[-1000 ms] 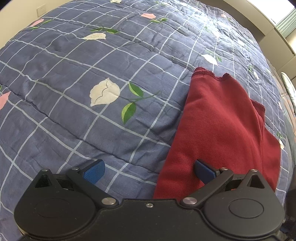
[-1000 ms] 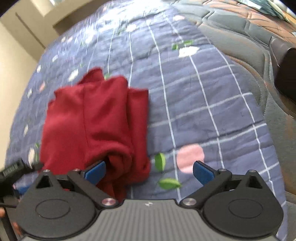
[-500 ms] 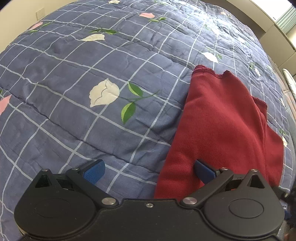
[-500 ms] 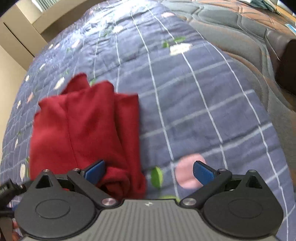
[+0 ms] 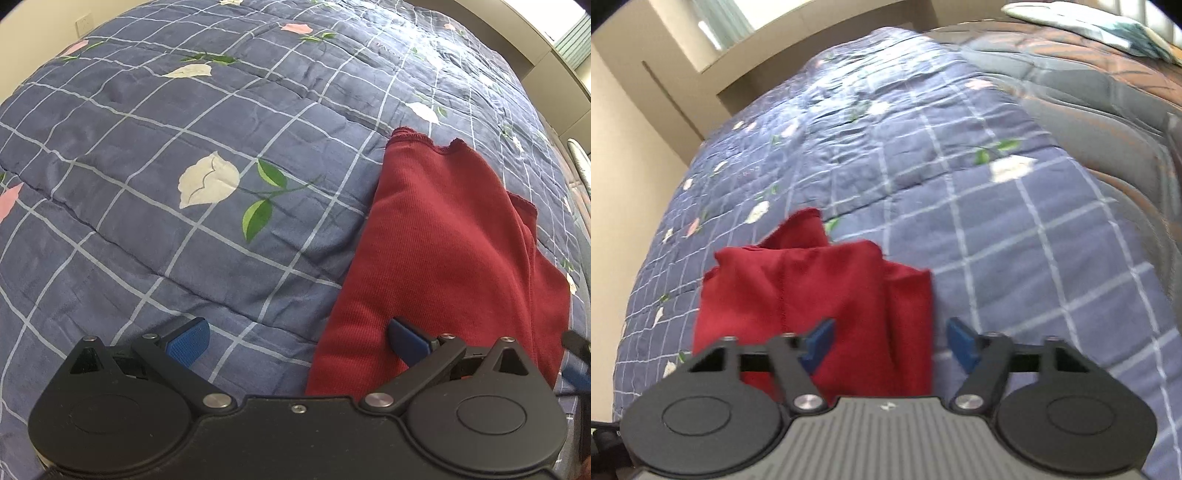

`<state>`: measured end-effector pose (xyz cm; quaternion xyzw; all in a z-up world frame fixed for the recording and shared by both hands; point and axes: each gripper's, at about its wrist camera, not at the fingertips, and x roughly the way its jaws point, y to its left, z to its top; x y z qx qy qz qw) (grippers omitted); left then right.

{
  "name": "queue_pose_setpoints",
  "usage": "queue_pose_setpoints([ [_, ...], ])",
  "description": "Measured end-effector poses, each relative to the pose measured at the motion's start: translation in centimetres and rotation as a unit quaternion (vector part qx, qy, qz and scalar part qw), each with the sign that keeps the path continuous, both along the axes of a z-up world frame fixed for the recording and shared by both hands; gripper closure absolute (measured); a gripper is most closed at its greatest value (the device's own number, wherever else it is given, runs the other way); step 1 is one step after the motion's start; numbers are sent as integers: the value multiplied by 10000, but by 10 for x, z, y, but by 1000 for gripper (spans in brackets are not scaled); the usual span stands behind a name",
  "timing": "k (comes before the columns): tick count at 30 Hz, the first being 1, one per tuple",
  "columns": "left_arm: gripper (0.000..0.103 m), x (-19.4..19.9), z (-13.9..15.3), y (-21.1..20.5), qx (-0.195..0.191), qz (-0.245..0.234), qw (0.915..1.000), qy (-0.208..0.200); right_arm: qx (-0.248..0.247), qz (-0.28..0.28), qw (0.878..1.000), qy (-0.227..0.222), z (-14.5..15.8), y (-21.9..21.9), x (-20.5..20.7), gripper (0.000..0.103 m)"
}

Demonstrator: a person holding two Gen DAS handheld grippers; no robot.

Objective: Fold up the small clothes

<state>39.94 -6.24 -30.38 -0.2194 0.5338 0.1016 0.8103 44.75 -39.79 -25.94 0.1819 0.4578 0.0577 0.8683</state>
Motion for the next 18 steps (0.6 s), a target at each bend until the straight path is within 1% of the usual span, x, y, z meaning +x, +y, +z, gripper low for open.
queue_pose_setpoints([
  [2, 0, 0, 0, 0, -6, 3, 10000, -6, 32, 15, 10000, 86, -4, 3, 7, 63],
  [3, 0, 0, 0, 0, -6, 2, 10000, -14, 86, 10, 9999, 150, -7, 4, 9, 66],
  [5, 0, 0, 1, 0, 4, -12, 10000, -27, 128, 34, 9997, 187, -11, 4, 10, 85],
  [7, 0, 0, 1, 0, 9, -22, 10000, -39, 61, 95, 9998, 134, -9, 4, 6, 93],
  [8, 0, 0, 1, 0, 11, -25, 10000, -39, 42, 141, 9999, 77, -7, 4, 3, 95],
  [13, 0, 0, 3, -2, -27, -130, 9999, -59, -63, 225, 9997, -1, 7, -3, -14, 96],
  [15, 0, 0, 3, -4, -112, -255, 9996, -78, -66, 246, 9997, 51, 5, -6, -17, 95],
  [18, 0, 1, 3, -11, -115, -337, 9993, -61, -46, 194, 9997, 117, -2, -7, -14, 95],
])
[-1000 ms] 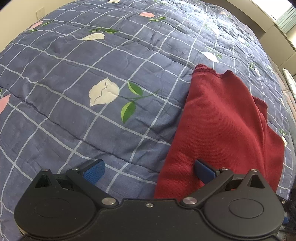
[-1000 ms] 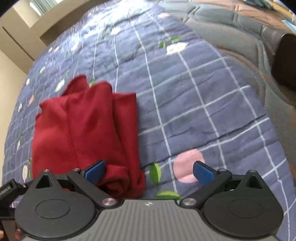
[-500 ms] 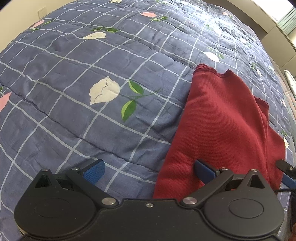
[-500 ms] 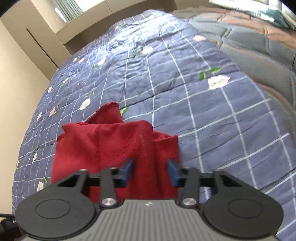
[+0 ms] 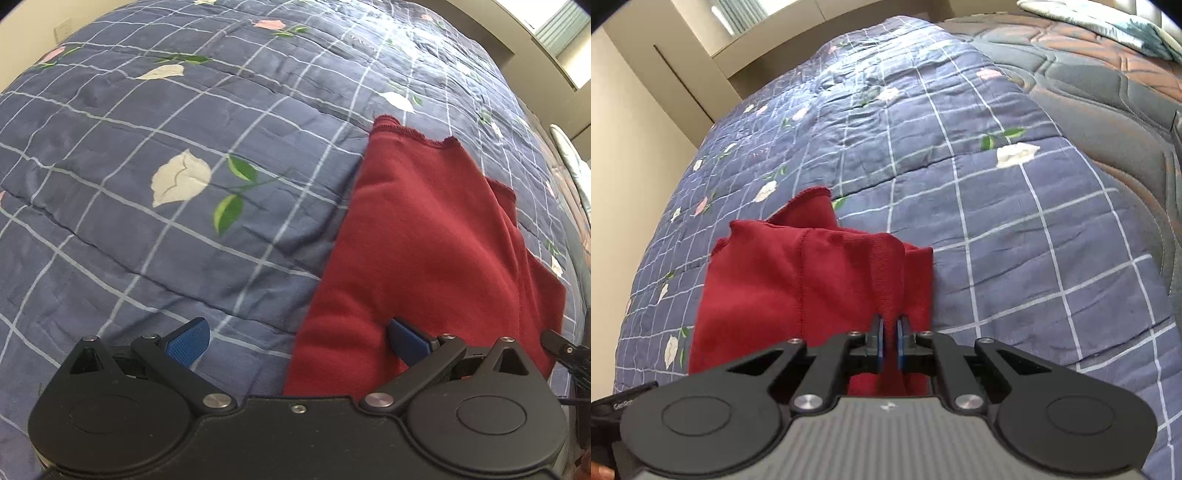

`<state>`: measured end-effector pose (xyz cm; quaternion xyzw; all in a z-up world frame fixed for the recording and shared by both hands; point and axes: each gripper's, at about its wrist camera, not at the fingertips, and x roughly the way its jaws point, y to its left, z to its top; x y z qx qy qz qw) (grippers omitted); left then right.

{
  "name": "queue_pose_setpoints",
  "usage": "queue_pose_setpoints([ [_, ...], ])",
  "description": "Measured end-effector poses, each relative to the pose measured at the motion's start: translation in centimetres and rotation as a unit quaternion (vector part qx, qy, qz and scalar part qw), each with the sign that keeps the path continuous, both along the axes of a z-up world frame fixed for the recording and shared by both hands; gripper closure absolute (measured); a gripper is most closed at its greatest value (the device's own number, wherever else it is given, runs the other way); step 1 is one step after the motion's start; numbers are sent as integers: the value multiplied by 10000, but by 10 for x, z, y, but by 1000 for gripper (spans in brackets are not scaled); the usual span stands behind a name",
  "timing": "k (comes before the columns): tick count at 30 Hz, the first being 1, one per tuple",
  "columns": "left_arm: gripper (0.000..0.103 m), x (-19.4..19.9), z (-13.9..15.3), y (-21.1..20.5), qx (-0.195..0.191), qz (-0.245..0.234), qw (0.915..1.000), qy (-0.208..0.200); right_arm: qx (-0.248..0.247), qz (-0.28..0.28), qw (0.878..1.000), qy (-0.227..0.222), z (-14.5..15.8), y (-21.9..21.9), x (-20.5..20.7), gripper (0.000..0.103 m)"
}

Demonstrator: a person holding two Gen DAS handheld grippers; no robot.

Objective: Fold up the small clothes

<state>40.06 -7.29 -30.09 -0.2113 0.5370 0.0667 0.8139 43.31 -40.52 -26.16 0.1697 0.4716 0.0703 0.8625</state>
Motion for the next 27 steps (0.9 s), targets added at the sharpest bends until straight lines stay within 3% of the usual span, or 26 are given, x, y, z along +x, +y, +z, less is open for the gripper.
queue_pose_setpoints([
  [6, 0, 3, 0, -5, 8, -54, 10000, 8, -125, -42, 9999, 103, -6, 5, 8, 89],
  [9, 0, 4, 1, -5, 6, -82, 10000, 15, -135, -84, 9998, 72, -4, 1, 5, 66],
  [11, 1, 6, 2, -3, 0, -105, 9999, 8, -51, -108, 9999, 77, -3, -3, 4, 43],
  [16, 1, 11, 7, 2, -67, -80, 9999, -108, 49, -168, 9998, 127, -3, -10, 5, 15],
  [20, 1, 17, 10, 4, -56, -57, 9998, -204, 250, -126, 9995, 145, -5, -9, 8, 5],
  [27, 1, 34, 8, -2, 109, -216, 9995, -179, 426, -40, 9990, 129, -9, 3, 16, 0],
])
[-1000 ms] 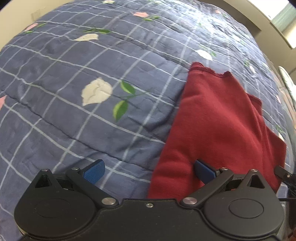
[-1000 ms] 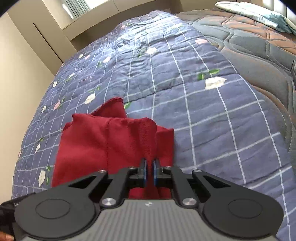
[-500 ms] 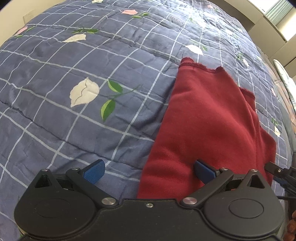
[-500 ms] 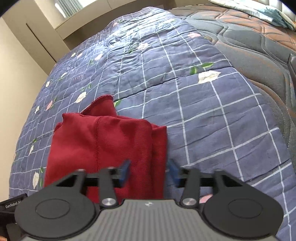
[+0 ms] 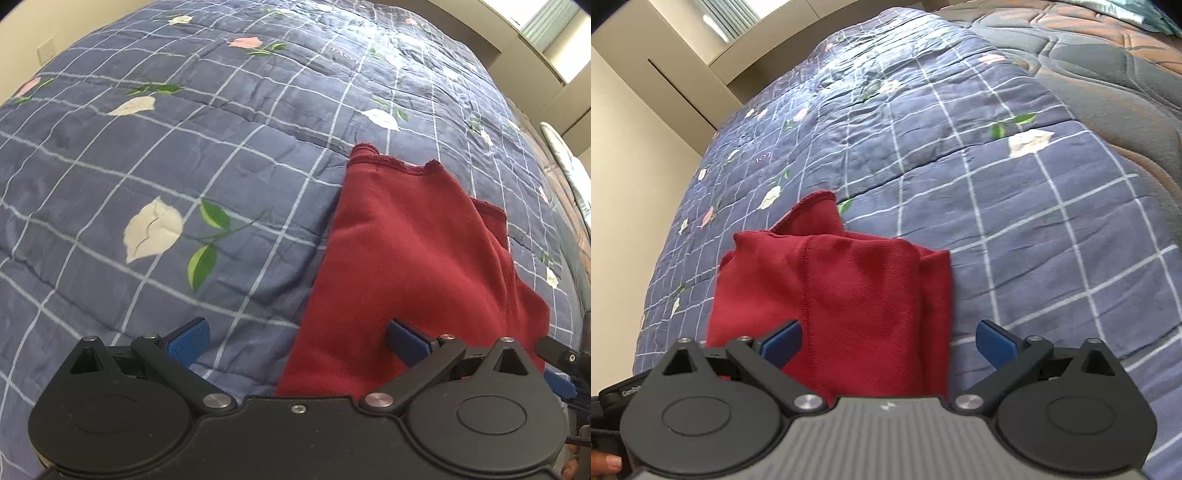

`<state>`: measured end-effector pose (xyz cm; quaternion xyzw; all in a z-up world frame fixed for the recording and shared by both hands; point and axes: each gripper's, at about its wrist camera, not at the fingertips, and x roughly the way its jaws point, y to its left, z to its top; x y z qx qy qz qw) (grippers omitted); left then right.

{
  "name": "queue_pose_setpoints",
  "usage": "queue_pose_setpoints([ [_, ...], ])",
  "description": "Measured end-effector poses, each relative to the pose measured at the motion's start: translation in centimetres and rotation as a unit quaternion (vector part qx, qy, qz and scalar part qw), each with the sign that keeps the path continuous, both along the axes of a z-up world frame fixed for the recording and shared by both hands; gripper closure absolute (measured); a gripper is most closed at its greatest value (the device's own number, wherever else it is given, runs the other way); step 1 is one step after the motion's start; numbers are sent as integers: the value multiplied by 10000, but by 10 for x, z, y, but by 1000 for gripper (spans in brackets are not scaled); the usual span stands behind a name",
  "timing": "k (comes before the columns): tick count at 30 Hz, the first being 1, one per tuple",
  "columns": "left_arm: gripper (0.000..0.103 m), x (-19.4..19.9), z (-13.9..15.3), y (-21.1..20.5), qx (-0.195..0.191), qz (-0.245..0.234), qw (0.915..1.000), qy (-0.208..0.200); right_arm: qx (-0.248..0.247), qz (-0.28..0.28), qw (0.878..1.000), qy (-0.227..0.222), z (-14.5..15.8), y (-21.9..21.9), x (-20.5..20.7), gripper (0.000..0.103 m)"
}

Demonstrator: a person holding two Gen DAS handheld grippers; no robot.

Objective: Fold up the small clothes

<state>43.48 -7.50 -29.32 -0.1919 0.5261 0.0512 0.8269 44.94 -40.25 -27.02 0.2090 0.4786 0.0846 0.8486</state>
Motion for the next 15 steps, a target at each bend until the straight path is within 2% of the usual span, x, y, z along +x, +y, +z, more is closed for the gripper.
queue_pose_setpoints([
  [8, 1, 11, -4, -9, -53, -124, 9999, -31, 40, -13, 9984, 561, -28, -1, 4, 0],
  [15, 0, 11, -10, -10, -106, -56, 9999, 0, 0, 128, 9987, 501, -32, 0, 3, 0],
])
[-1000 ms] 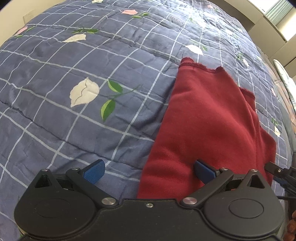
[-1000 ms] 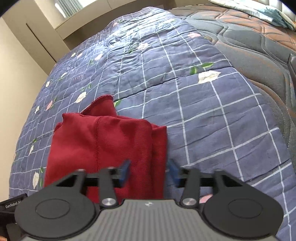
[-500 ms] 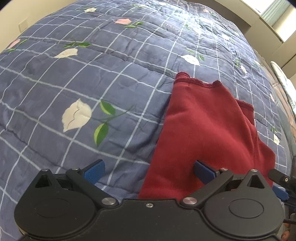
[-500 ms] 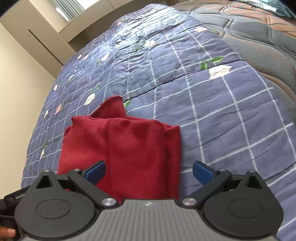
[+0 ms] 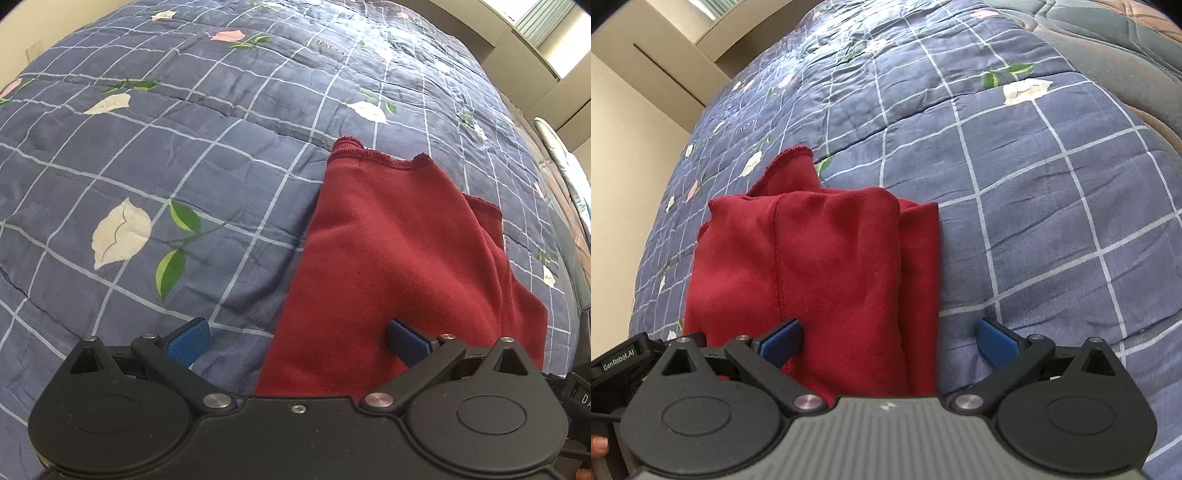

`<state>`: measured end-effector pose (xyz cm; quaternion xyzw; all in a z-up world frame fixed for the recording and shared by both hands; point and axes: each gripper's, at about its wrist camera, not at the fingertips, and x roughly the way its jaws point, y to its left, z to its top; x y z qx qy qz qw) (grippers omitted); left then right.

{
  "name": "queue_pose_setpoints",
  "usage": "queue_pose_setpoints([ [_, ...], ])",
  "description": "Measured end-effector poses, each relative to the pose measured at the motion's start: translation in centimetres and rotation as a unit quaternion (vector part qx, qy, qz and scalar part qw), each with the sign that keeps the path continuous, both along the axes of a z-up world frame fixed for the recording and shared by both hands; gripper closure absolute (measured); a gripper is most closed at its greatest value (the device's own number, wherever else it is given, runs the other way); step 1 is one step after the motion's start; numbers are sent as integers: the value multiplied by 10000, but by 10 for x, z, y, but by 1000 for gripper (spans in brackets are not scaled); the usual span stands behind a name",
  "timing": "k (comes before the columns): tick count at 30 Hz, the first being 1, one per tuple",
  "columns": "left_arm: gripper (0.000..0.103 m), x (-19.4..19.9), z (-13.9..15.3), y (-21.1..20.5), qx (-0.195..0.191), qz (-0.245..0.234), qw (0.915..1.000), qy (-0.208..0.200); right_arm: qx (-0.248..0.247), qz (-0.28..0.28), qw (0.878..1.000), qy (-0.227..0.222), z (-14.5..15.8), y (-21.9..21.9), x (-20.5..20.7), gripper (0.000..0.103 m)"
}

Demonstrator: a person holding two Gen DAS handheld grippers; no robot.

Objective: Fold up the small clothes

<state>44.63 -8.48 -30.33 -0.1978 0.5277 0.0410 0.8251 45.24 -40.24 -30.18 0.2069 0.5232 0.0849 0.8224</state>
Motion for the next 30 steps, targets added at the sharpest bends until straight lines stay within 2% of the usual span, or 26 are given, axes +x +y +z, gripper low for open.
queue_pose_setpoints([
  [7, 0, 1, -3, -1, -12, 46, 10000, 52, -110, 60, 9999, -54, 1, 3, -3, 0],
  [12, 1, 3, -2, 2, -176, 59, 9997, 152, -86, -173, 9998, -25, 5, 5, -4, 3],
  [15, 1, 5, -3, 5, -383, 5, 9990, 224, -58, -268, 9996, -112, 8, 5, -8, 14],
  [17, 1, 8, -2, 5, -445, -74, 9987, 228, 27, -299, 9995, -131, 9, 6, -10, 25],
  [19, 2, 11, -2, 4, -495, -190, 9983, 244, 174, -349, 9992, -132, 9, 6, -13, 29],
  [27, 18, 26, 0, -1, -888, -578, 9940, 261, 125, -593, 9980, -178, 14, 15, -18, 47],
  [30, 20, 28, 3, -3, -842, -699, 9936, 292, 89, -614, 9978, -254, 19, 21, -21, 62],
])
